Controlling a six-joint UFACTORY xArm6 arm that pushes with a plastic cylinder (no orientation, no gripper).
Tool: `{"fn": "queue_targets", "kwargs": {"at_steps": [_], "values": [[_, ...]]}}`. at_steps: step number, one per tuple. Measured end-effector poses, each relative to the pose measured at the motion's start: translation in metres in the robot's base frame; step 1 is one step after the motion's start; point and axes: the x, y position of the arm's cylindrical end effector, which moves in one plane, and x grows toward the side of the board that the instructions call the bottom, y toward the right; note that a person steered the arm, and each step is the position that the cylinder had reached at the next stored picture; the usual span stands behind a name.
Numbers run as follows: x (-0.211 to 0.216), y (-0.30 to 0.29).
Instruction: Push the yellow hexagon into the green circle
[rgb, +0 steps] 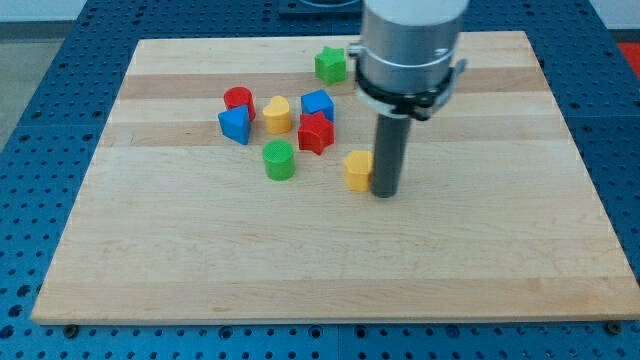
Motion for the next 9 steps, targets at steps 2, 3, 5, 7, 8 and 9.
{"fn": "queue_targets", "kwargs": {"at_steps": [2, 3, 5, 7, 8, 9], "values": [[-0.009, 0.049], [-0.023, 0.061], [-0.024, -0.023], [-0.024, -0.063], [-0.026, -0.068], [-0.026, -0.075]]}}
